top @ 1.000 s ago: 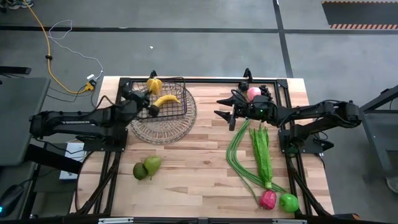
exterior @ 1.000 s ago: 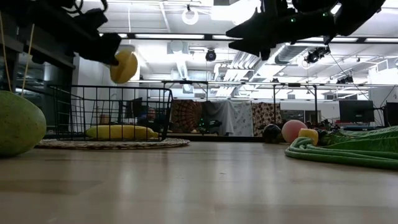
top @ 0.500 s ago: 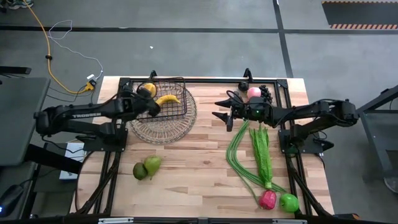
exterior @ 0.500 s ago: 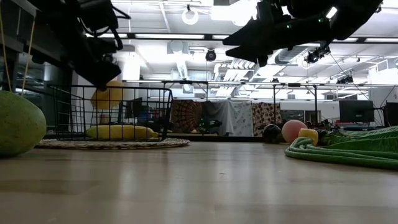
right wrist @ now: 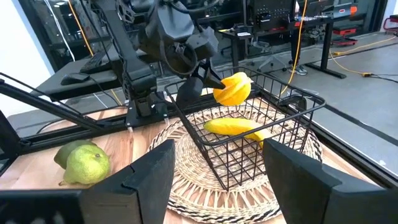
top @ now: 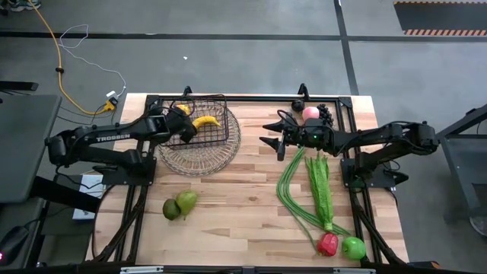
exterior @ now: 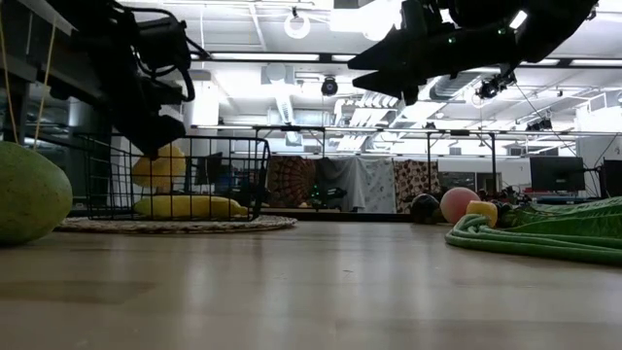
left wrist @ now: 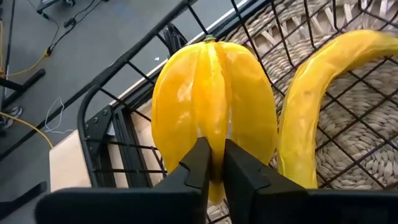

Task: Build produce basket
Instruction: Put the yellow starfruit into the wire basket, then put the yellow lemon into the wire basket

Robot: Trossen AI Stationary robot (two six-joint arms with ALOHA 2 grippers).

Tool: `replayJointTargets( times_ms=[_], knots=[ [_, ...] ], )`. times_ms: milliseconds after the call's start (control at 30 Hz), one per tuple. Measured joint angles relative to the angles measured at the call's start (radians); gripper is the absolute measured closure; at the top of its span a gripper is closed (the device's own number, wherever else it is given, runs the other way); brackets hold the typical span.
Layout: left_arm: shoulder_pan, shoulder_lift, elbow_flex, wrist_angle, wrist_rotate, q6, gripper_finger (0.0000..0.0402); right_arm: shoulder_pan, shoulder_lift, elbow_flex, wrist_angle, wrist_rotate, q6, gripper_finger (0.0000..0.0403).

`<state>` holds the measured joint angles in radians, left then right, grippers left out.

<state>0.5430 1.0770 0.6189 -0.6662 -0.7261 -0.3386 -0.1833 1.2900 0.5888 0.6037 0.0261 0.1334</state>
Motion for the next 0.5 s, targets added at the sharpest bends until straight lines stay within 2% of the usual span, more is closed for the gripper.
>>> replayJointTargets(
  times_ms=[233,500],
  knots=[
    [-0.009,0.009,0.000,0.035,-0.041,-0.004,0.0304,0.000,0.000,0.000,0.007,0.000,-0.002,0.0169],
    [-0.048,-0.084,0.000,0.036,-0.048,-0.004,0.0240,0.000,0.000,0.000,0.007,0.000,-0.002,0.0169]
  ],
)
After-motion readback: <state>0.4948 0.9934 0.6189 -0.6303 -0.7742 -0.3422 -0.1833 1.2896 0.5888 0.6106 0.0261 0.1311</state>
